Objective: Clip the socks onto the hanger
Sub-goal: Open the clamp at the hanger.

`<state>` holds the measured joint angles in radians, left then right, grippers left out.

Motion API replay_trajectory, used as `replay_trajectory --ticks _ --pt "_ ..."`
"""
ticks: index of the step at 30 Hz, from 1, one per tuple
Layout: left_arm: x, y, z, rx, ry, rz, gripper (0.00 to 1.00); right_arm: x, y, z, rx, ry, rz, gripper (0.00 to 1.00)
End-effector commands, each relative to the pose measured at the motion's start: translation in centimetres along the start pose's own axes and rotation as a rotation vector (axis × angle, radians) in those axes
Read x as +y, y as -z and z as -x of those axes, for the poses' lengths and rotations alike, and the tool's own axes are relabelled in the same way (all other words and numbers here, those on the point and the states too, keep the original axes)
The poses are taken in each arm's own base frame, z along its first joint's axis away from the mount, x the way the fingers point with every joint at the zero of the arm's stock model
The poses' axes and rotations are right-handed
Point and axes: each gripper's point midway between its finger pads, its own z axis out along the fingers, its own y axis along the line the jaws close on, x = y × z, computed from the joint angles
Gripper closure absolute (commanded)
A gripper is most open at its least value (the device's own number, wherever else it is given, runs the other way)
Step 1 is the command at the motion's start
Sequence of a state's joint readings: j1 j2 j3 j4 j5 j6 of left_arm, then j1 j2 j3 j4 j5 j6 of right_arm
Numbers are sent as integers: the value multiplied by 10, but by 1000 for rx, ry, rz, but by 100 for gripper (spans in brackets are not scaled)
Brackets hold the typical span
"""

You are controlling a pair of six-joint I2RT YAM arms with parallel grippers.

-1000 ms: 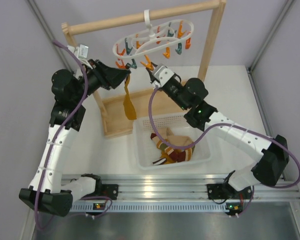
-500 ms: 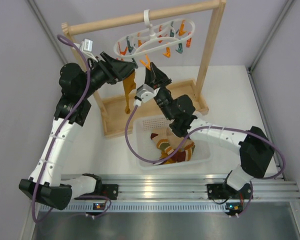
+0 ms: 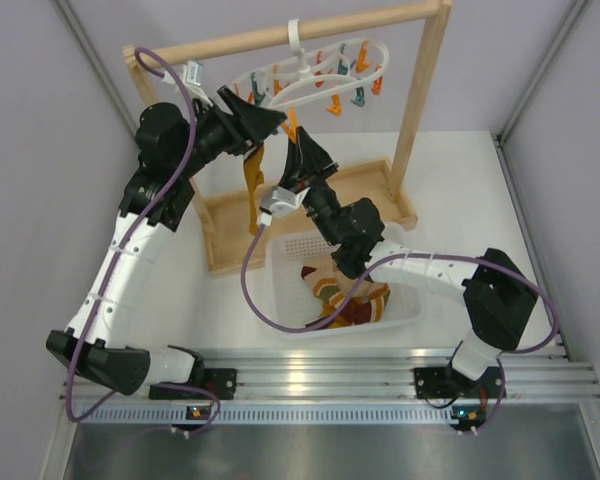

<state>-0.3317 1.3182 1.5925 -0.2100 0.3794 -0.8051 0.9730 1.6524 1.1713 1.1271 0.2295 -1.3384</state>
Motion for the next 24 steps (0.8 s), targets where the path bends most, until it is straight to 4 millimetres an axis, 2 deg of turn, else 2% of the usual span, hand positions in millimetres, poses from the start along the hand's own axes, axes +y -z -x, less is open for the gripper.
replay_trajectory --ticks 1,9,18,24 --pt "-4 -4 7 -9 -10 8 34 -8 -1 17 -44 3 -42 100" --pt "-9 -10 4 -4 -3 -19 37 -5 -3 11 -27 1 -34 100" --pt "-28 -11 6 2 20 -92 41 -8 -5 8 -24 -2 -39 100" --pt "-29 3 6 -12 11 -70 38 -11 -6 3 -12 -7 -40 100"
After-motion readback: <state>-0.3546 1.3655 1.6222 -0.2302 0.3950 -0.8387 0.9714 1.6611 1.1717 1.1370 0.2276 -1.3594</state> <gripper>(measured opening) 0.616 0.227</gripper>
